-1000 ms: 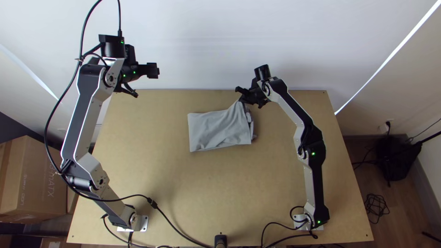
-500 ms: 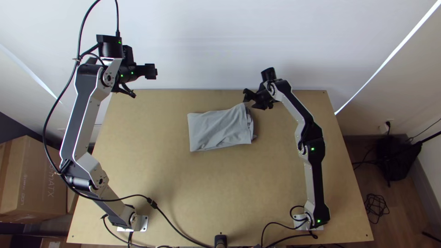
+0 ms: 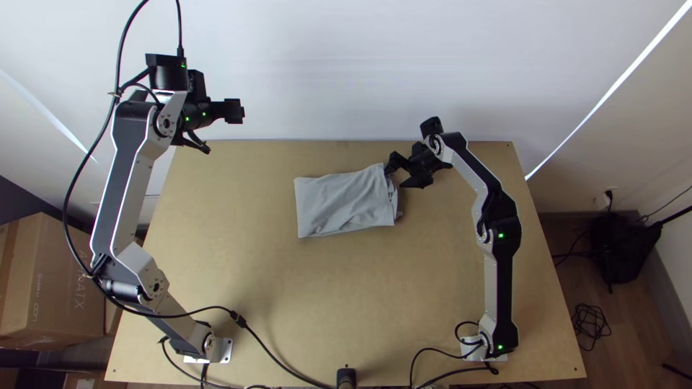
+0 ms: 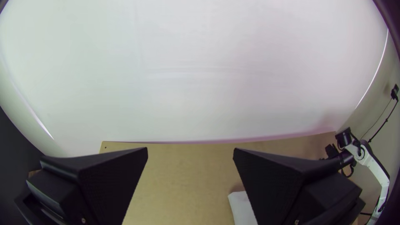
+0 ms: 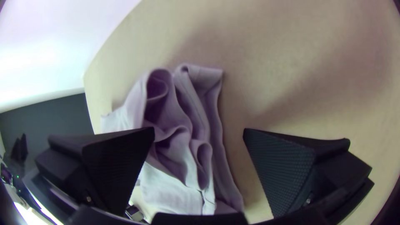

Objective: Fold the t-shirt

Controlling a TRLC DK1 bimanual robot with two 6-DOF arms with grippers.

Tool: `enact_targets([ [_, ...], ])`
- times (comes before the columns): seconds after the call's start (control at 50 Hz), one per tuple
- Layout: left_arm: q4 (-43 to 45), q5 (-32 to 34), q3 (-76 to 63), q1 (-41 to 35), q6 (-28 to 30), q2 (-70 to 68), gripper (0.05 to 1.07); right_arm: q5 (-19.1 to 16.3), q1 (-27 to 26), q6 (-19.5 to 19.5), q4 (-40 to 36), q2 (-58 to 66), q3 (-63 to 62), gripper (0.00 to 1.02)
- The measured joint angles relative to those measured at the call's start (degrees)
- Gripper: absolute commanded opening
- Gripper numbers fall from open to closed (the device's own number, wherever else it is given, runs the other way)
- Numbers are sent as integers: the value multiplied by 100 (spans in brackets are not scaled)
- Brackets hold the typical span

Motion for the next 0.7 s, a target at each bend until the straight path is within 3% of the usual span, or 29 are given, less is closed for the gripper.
enact_targets([
  [0.14,-2,0,0,0,-2,-24,103,-129,50,-420,-118,-90,-297,98],
  [0.3,-4,0,0,0,0,-26,103,-142,184,-564,-79,-188,-472,98],
  [0.5,-17,0,0,13,39,-28,103,-81,223,-284,350,-466,-675,98],
  [0.7,-20,0,0,26,42,-35,103,468,219,79,765,-966,-820,98],
])
